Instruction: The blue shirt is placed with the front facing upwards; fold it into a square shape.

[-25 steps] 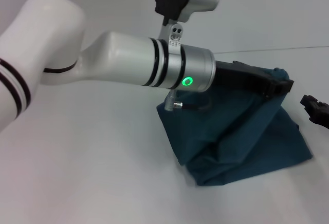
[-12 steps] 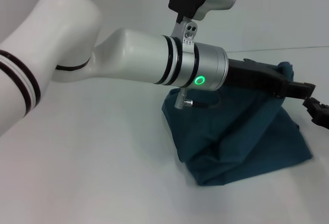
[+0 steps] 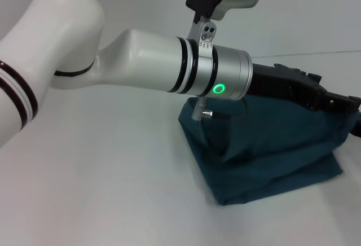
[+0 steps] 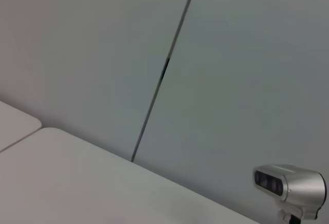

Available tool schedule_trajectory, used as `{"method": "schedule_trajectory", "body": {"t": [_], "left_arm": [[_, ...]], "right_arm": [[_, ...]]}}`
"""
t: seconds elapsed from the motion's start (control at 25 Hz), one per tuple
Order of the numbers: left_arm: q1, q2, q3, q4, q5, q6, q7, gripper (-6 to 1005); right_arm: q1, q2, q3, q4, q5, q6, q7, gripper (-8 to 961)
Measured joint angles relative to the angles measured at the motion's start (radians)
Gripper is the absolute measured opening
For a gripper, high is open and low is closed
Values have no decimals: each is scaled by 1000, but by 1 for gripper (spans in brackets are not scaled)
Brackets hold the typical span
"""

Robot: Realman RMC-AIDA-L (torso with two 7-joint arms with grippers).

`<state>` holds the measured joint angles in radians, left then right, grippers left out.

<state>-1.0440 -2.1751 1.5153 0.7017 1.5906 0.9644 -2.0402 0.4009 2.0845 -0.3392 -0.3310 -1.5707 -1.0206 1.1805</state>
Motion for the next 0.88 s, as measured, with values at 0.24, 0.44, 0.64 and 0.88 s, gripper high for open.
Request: {"method": "schedule_trajectory", "body": {"t": [0.24, 0.44, 0.64, 0.88], "left_arm": [[38, 4, -7, 31, 0, 5, 0, 942], [112, 6, -41, 83, 4, 22, 1, 952], [192, 4, -115, 114, 6, 70, 22, 951], [271, 0, -155, 135, 2, 99, 68, 951]], "right_arm": [[0, -1, 2, -12, 0, 3, 0, 339], [-11, -3, -6, -69, -7, -36, -2, 340], [-39, -14, -3, -155, -9, -101, 60, 341], [-37, -62, -12, -216, -108, -196, 200, 343]]}}
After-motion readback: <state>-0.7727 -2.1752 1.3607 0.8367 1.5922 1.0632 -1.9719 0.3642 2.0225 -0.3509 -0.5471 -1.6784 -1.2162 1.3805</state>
